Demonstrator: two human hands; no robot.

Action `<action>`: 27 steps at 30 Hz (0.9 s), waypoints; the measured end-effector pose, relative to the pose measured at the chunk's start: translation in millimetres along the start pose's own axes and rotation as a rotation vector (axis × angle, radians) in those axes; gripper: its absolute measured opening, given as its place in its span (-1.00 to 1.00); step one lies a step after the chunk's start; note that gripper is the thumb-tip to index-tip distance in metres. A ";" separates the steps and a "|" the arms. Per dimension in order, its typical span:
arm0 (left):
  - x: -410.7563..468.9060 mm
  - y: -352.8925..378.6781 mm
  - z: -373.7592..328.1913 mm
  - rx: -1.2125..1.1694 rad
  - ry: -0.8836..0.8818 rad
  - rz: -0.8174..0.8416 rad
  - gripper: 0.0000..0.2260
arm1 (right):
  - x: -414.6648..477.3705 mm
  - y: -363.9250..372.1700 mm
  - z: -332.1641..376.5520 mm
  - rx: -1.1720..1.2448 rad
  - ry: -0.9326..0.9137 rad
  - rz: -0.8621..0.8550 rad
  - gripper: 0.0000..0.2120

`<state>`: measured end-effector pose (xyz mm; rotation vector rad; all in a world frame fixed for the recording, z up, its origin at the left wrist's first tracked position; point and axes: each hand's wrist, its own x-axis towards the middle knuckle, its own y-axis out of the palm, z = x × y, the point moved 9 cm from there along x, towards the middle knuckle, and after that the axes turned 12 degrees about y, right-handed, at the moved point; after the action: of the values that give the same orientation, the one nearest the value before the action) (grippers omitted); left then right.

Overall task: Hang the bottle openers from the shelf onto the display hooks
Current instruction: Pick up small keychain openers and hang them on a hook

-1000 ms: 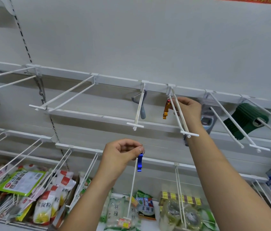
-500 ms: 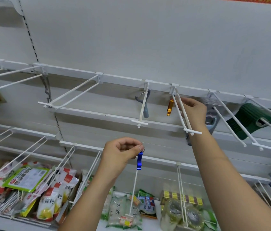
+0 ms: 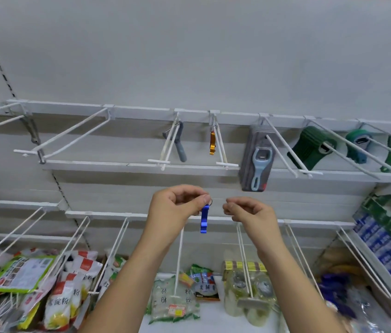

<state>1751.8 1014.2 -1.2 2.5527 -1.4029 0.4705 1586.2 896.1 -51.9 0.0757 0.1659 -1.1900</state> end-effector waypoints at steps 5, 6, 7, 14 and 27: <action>7.2 8.1 -27.8 0.034 0.043 -0.031 -0.91 | -11.1 -5.7 -2.5 0.035 0.008 0.020 -0.88; 8.9 7.9 -31.9 0.033 0.047 -0.045 -0.92 | -12.1 -6.6 -1.9 0.038 0.005 0.021 -0.88; 10.6 7.5 -36.0 0.031 0.053 -0.056 -0.92 | -12.9 -7.3 -1.2 0.041 0.003 0.024 -0.88; 16.6 10.7 -55.8 0.033 0.117 -0.097 -0.88 | -14.4 -6.3 2.9 0.035 -0.003 0.044 -0.88; 15.5 20.9 -61.1 0.047 0.155 -0.113 -0.91 | -12.6 -13.4 -3.7 0.031 0.024 0.044 -0.88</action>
<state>1730.8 1010.1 61.7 2.5531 -1.2017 0.6730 1568.9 903.3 -53.1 0.1206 0.1661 -1.1482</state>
